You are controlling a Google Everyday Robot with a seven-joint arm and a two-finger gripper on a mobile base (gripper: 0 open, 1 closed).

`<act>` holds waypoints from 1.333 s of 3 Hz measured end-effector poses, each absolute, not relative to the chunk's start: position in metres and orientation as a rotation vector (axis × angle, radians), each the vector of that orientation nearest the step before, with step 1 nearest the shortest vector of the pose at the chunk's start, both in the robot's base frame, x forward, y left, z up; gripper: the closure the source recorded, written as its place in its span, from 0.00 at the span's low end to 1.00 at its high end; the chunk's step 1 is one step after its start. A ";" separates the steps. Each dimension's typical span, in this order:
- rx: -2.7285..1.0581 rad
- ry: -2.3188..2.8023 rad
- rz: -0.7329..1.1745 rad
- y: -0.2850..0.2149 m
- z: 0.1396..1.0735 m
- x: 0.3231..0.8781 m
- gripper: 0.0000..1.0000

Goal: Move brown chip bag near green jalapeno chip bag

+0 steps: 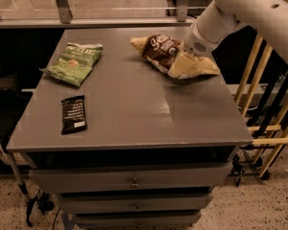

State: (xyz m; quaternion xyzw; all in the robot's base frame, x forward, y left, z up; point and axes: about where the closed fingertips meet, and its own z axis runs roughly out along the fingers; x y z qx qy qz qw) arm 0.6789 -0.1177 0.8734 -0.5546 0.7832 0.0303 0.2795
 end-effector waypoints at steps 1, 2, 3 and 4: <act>-1.492 2.040 0.049 -0.108 0.892 0.676 0.64; -1.528 1.918 -0.010 -0.087 0.930 0.666 0.88; -1.559 1.827 -0.053 -0.072 0.957 0.658 1.00; -1.552 1.725 -0.126 -0.062 0.996 0.649 1.00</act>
Offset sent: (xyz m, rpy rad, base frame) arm -0.0276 0.0543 0.1110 -0.0112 -0.2939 0.1503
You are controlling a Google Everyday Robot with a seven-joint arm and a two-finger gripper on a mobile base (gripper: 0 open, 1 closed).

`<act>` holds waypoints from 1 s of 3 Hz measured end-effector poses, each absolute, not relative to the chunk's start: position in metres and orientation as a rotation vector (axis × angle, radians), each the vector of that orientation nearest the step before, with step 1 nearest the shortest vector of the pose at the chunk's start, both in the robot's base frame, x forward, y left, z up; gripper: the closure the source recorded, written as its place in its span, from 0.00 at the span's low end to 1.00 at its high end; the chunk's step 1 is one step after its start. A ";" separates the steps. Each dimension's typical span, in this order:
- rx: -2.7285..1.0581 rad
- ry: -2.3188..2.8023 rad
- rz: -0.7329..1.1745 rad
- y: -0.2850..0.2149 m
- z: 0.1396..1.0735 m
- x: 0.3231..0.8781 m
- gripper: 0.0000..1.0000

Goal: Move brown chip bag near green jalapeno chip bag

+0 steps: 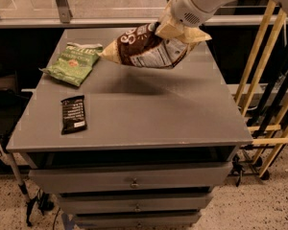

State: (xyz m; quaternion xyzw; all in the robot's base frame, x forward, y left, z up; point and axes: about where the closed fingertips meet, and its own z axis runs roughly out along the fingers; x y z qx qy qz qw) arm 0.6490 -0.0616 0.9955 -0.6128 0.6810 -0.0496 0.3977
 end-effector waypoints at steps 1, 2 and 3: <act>-1.551 1.726 -0.125 -0.061 0.995 0.649 1.00; -1.538 1.673 -0.085 -0.033 0.993 0.663 1.00; -1.580 1.559 -0.006 0.018 0.992 0.689 1.00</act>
Offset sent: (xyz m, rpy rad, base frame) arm 0.0397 0.0706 -0.0046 0.1279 -0.0639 0.0818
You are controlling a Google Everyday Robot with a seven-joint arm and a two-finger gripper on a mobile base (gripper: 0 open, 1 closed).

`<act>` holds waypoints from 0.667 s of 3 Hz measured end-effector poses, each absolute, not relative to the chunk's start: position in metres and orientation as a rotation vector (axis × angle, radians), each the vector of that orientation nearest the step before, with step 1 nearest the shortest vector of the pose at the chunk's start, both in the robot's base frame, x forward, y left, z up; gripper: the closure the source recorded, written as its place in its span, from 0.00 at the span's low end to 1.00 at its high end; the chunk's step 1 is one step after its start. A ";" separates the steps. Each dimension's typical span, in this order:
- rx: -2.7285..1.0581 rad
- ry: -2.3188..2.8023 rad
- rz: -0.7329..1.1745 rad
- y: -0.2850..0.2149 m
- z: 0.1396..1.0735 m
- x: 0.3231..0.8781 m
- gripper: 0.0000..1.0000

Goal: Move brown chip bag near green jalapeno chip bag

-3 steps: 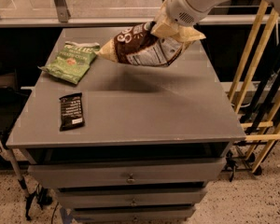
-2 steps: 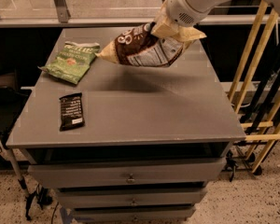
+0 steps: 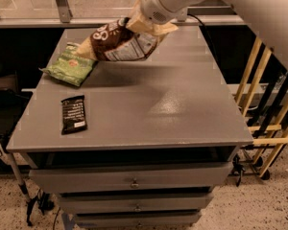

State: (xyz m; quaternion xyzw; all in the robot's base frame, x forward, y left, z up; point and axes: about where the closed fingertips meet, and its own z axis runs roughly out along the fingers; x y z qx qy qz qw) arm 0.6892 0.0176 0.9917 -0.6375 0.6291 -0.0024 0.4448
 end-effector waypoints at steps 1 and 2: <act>-1.606 1.450 0.038 0.060 0.998 0.718 1.00; -1.595 1.368 0.068 0.093 1.005 0.742 1.00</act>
Offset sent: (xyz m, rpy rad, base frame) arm 0.0812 0.1087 0.0253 0.1436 -0.1409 0.1840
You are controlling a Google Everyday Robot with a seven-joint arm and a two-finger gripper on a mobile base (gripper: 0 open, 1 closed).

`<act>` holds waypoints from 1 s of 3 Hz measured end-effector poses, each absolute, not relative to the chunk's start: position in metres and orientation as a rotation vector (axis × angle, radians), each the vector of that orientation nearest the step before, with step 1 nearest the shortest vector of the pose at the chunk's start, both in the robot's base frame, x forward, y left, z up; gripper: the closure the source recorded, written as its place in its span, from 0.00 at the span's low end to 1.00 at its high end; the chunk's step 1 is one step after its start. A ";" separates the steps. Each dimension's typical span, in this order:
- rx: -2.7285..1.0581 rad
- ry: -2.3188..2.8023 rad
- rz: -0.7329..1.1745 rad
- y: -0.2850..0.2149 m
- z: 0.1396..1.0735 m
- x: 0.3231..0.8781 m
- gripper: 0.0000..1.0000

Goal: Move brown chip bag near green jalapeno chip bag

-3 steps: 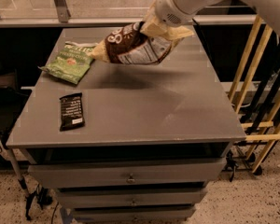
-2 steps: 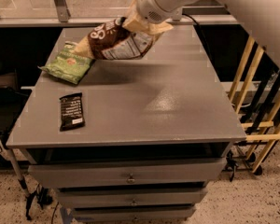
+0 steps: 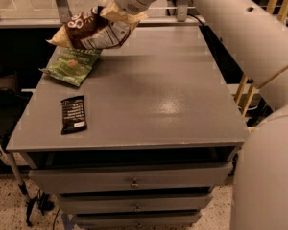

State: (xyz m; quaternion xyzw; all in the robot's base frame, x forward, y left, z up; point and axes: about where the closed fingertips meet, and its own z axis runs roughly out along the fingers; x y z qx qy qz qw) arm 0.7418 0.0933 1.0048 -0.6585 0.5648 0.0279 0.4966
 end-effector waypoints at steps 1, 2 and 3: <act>-1.594 1.363 0.070 0.096 1.005 0.743 0.84; -1.598 1.363 0.074 0.098 1.003 0.743 0.60; -1.601 1.362 0.077 0.100 1.002 0.743 0.37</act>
Offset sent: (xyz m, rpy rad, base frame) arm 0.0016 0.0027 0.0005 0.0034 -0.0019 0.0034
